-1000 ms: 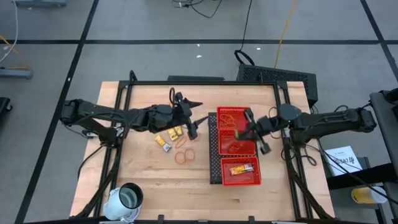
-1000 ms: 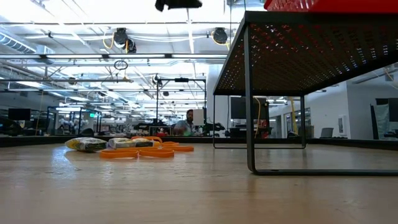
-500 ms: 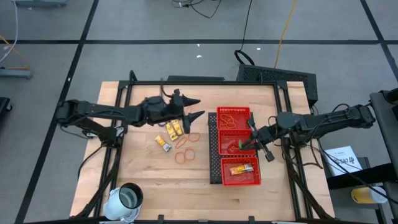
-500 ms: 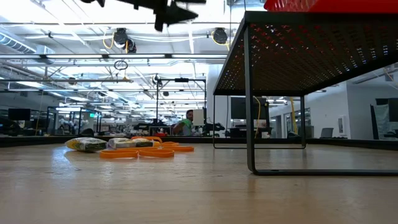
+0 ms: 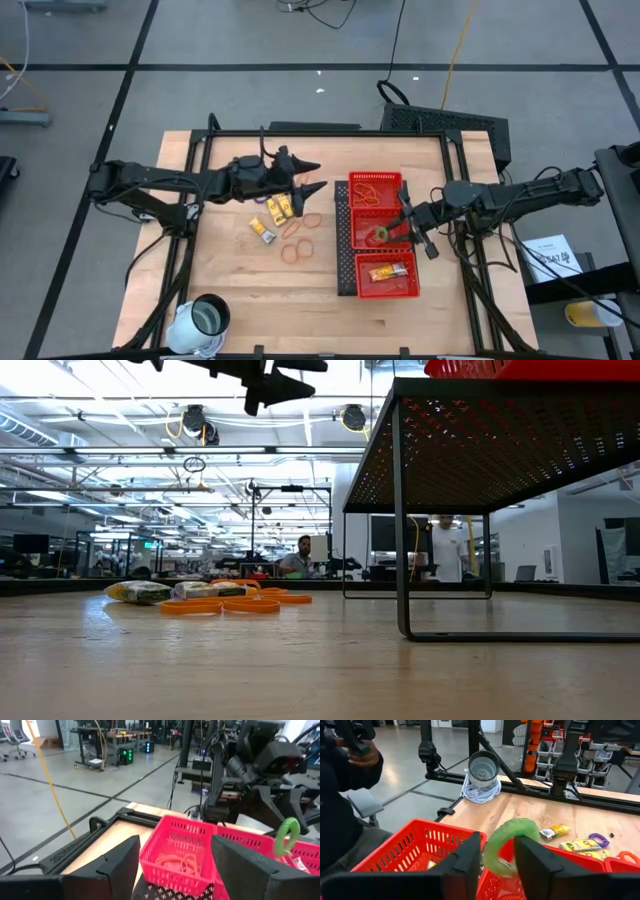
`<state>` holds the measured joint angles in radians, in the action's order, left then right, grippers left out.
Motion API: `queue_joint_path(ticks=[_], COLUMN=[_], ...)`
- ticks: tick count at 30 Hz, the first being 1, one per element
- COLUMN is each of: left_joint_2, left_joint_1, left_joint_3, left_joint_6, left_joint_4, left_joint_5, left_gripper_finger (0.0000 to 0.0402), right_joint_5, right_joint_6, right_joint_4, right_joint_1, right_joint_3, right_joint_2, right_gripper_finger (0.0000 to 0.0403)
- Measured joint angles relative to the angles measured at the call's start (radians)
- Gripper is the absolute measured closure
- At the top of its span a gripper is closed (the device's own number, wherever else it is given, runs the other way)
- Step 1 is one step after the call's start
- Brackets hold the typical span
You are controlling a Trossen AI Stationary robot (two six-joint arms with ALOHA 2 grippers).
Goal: Pick & Place Office Desk Supplies
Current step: Put the green spring keychain into the middle red bin on the shelf, then put the orange spring keychain into the middle red bin on the shelf
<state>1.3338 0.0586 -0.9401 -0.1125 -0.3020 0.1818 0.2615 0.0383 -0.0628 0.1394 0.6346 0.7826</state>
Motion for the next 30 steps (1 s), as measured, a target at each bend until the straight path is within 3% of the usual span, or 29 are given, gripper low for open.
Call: queue_joint_path(ticks=[5, 11, 20, 30], left_joint_2=[0.0, 0.001, 0.001, -0.01], left_joint_1=[0.0, 0.0, 0.0, 0.0], left_joint_3=[0.0, 0.0, 0.0, 0.0], left_joint_6=[-0.024, -0.023, -0.024, -0.03], left_joint_4=[0.047, 0.063, 0.121, 0.142], left_joint_5=[0.001, 0.001, 0.002, 0.001], left_gripper_finger=[0.0148, 0.0148, 0.015, 0.0149], right_joint_5=[-0.001, -0.002, -0.028, -0.03], right_joint_6=[0.0, -0.078, -0.134, -0.059], right_joint_4=[0.0, 0.058, 0.099, 0.091], right_joint_1=[0.0, 0.0, -0.002, -0.002], right_joint_3=[0.0, 0.0, -0.001, -0.001], right_joint_2=[0.0, 0.0, -0.027, -0.116], right_gripper_finger=[0.0234, 0.0208, 0.0216, 0.022])
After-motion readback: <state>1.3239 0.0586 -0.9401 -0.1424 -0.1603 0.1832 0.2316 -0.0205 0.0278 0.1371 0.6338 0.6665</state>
